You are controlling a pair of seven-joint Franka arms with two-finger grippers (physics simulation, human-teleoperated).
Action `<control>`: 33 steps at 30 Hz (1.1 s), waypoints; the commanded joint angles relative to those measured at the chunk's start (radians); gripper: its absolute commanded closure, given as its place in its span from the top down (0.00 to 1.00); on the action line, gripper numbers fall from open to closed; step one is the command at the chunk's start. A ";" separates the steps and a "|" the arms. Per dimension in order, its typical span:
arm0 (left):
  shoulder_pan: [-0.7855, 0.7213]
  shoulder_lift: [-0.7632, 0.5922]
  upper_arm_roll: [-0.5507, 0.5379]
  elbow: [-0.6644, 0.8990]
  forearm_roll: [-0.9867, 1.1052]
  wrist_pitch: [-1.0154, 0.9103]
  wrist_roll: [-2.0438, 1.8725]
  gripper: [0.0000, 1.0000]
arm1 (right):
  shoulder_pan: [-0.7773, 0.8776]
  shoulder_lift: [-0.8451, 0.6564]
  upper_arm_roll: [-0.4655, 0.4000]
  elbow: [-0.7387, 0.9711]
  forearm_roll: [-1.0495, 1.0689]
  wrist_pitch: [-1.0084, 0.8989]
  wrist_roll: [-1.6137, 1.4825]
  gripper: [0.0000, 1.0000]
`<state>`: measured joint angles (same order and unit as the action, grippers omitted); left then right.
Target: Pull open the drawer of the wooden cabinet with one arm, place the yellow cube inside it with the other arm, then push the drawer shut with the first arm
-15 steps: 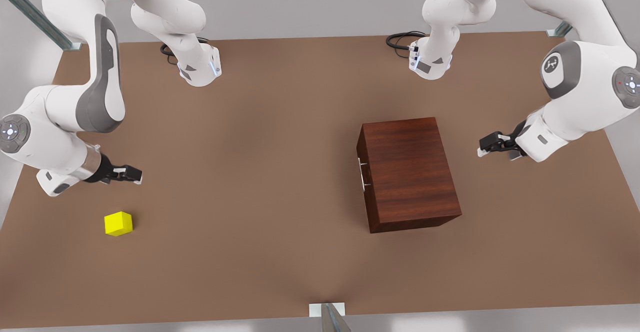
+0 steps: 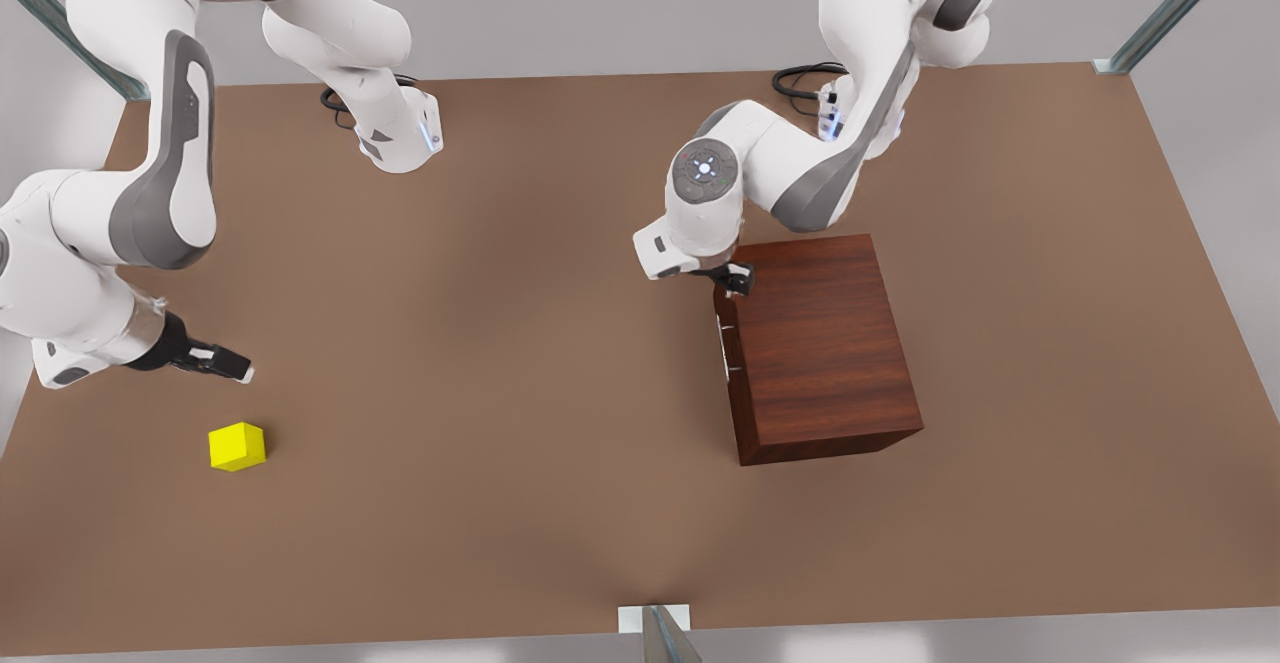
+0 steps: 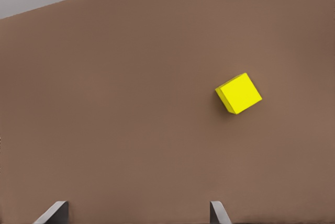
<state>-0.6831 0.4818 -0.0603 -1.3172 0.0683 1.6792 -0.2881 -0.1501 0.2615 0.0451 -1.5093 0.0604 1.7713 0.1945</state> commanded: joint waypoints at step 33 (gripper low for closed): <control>-0.085 0.255 0.069 -0.037 0.424 0.215 -0.960 1.00 | -0.014 0.074 0.012 0.078 0.029 0.004 0.978 1.00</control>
<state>-0.7682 0.7371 0.0092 -1.3533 0.4854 1.9019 -1.0888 -0.1641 0.3371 0.0567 -1.4317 0.0890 1.7764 1.0140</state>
